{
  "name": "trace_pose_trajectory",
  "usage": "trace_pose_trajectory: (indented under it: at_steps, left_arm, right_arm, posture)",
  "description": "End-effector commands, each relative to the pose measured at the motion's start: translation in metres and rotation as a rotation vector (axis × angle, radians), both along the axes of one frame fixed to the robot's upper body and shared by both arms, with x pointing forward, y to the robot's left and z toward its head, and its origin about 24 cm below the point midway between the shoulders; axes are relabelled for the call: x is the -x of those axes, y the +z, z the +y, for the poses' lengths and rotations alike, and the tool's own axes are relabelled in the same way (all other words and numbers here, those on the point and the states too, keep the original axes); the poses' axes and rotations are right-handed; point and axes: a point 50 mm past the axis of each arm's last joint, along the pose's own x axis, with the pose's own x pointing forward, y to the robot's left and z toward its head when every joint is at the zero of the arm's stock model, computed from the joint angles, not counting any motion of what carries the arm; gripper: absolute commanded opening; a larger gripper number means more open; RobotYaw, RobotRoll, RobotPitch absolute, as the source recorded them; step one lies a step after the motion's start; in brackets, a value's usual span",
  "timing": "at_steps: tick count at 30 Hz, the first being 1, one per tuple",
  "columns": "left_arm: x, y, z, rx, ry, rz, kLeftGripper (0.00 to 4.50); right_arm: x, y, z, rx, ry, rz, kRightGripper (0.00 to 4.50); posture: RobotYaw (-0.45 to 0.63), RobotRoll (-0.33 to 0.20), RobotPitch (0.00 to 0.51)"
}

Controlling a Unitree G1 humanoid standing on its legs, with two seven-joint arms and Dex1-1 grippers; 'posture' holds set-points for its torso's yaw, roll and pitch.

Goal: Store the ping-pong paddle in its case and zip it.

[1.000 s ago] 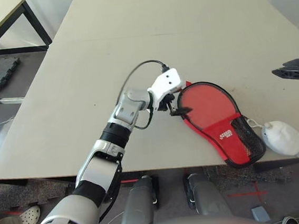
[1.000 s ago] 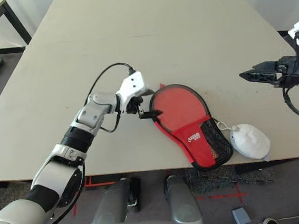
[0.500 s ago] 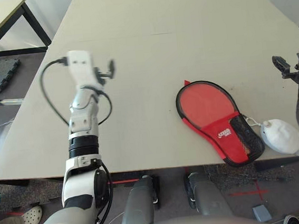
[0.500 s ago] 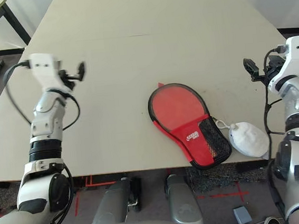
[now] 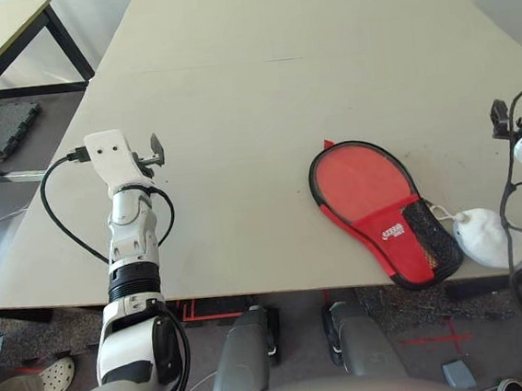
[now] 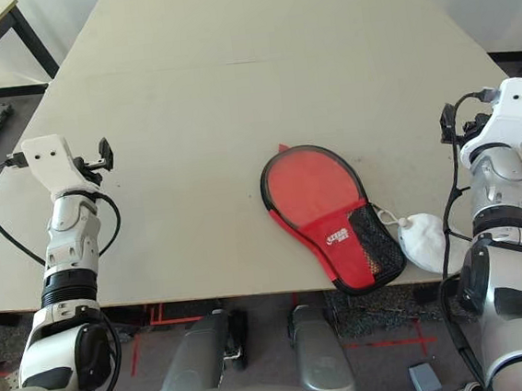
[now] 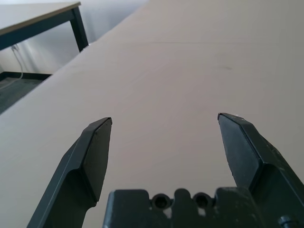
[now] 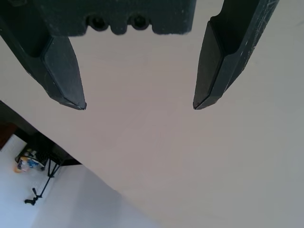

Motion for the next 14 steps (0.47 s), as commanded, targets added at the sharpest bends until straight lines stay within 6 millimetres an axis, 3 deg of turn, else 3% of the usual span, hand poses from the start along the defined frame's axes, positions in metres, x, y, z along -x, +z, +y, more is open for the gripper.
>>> trace_pose_trajectory:
  at_steps: [1, 14]
  left_arm:
    - [0.003, -0.007, -0.002, 0.023, -0.008, 0.010, 4.50]
    - [0.003, -0.003, -0.012, 0.029, -0.061, -0.007, 4.50]
  right_arm:
    - [0.004, -0.008, -0.002, -0.023, -0.015, 0.023, 4.46]
    - [0.002, -0.011, 0.001, -0.034, -0.013, 0.020, 4.46]
  posture:
    - [0.01, 0.000, 0.136]
    - [0.02, 0.000, 0.136]
